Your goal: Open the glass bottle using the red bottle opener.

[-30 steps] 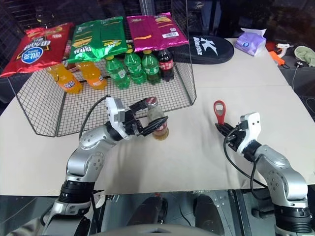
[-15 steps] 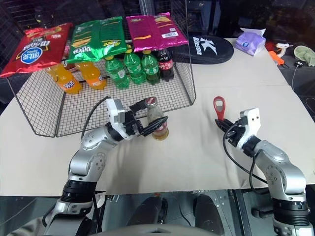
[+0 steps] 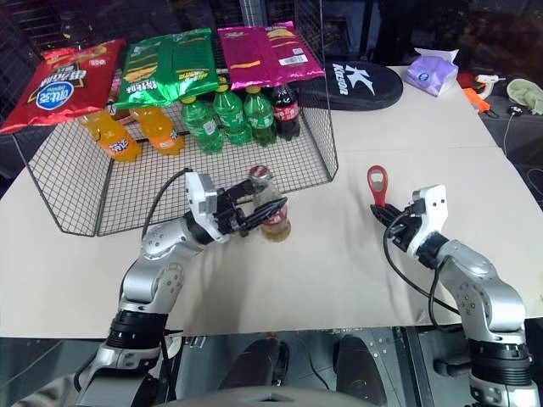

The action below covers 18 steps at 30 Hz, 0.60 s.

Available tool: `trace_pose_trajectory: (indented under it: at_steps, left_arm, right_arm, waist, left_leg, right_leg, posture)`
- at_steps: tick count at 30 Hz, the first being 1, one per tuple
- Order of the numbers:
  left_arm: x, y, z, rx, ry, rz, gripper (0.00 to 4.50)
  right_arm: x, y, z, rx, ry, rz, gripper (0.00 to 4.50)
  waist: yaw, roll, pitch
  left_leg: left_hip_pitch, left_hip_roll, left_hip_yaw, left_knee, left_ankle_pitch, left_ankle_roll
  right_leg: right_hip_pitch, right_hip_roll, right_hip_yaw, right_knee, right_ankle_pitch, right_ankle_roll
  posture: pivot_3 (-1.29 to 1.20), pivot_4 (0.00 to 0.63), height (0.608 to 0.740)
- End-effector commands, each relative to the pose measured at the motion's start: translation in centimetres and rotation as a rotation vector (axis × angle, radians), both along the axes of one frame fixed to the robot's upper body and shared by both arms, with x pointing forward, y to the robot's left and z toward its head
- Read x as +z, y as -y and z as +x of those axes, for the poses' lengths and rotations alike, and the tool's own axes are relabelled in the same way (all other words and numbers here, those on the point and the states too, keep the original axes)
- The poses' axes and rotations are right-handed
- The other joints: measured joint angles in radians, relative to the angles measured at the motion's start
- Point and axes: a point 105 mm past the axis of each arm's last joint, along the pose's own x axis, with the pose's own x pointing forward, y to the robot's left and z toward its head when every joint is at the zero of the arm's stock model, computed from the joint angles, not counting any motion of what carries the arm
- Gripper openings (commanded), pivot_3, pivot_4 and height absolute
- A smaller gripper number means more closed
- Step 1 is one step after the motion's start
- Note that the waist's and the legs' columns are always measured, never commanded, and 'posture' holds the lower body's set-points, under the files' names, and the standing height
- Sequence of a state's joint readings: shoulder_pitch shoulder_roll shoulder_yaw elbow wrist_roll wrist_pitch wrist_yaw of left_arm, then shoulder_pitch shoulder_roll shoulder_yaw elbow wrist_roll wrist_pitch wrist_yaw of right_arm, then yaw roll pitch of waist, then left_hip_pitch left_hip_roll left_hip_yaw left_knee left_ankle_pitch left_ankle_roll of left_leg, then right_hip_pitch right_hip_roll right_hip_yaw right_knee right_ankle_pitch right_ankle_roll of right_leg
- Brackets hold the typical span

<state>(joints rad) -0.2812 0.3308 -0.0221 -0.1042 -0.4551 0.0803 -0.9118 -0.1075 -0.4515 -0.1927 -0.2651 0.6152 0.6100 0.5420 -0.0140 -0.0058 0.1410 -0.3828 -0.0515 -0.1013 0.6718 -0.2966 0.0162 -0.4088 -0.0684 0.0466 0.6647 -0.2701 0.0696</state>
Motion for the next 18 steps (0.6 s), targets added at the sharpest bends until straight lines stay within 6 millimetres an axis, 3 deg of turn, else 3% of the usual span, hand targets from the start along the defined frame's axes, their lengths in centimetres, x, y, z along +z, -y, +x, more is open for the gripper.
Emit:
trace_pose_trajectory:
  at_steps: [1, 7, 12, 18]
  left_arm:
    - [0.7, 0.2, -0.2, -0.010, 0.038, 0.002, 2.22]
    - [0.6, 0.4, -0.2, -0.011, 0.042, 0.007, 2.22]
    - [0.5, 0.3, -0.1, -0.008, 0.039, 0.009, 2.22]
    - [0.3, 0.4, 0.0, -0.013, 0.039, 0.012, 2.22]
  right_arm:
    - [1.3, -0.3, 0.1, 0.019, 0.058, 0.003, 0.00]
    - [2.3, -1.2, 0.1, 0.054, 0.136, -0.083, 0.00]
    - [4.9, -4.2, 0.2, 0.132, 0.399, -0.323, 0.00]
    - [6.3, -7.8, 0.4, 0.158, 0.646, -0.455, 0.00]
  waist:
    - [0.000, 0.000, 0.000]
    - [0.000, 0.000, 0.000]
    - [-0.002, 0.000, 0.000]
    - [0.000, 0.000, 0.000]
  left_leg:
    - [0.000, 0.000, 0.000, 0.000, 0.000, 0.000]
    - [0.000, 0.000, 0.000, 0.000, 0.000, 0.000]
    - [0.000, 0.000, 0.000, 0.000, 0.000, 0.000]
    - [0.000, 0.000, 0.000, 0.000, 0.000, 0.000]
  right_leg:
    - [0.000, 0.000, 0.000, 0.000, 0.000, 0.000]
    - [0.000, 0.000, 0.000, 0.000, 0.000, 0.000]
    - [0.000, 0.000, 0.000, 0.000, 0.000, 0.000]
    - [0.000, 0.000, 0.000, 0.000, 0.000, 0.000]
  posture:
    - [0.00, 0.150, 0.740]
    - [0.00, 0.150, 0.740]
    - [0.00, 0.150, 0.740]
    - [0.00, 0.150, 0.740]
